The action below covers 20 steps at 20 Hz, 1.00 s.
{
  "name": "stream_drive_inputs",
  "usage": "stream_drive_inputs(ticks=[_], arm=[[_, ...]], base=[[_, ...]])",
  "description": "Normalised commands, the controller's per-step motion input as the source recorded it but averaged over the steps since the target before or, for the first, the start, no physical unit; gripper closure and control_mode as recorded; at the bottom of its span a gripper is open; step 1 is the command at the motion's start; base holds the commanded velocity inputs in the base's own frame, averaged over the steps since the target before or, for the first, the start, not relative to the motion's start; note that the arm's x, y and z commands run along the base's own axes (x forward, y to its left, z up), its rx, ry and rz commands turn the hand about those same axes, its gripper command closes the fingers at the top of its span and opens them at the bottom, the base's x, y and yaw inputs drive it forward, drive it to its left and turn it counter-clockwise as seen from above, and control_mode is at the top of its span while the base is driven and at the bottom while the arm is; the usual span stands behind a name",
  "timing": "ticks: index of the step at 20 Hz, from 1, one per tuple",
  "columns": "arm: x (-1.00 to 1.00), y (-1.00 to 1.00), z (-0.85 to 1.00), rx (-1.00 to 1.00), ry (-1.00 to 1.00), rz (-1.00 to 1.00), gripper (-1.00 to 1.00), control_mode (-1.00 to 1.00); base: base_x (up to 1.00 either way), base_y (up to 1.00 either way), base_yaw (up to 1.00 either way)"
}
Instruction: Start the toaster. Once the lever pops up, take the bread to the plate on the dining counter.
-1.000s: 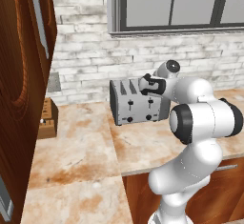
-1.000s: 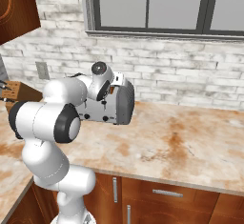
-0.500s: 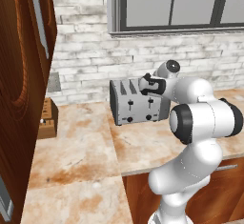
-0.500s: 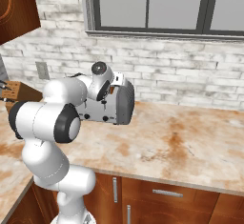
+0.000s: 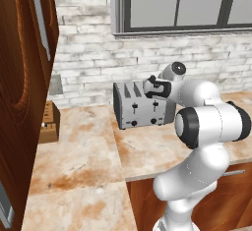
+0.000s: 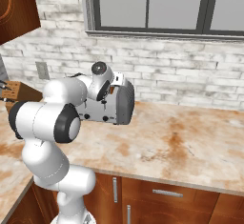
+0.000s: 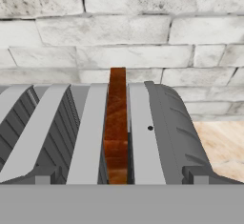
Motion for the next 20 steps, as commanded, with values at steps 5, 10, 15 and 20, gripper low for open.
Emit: stream_drive_inputs(ticks=[5, 10, 15, 20], arm=[[0.0, 0.0, 0.0, 0.0, 0.0, 0.0, -1.0, -1.0], [0.0, 0.0, 0.0, 0.0, 0.0, 0.0, -1.0, -1.0], [0.0, 0.0, 0.0, 0.0, 0.0, 0.0, -1.0, -1.0], [0.06, 0.0, 0.0, 0.0, 0.0, 0.0, -1.0, -1.0]], base=[[0.0, 0.0, 0.0], [0.0, 0.0, 0.0], [0.0, 0.0, 0.0], [0.0, 0.0, 0.0]])
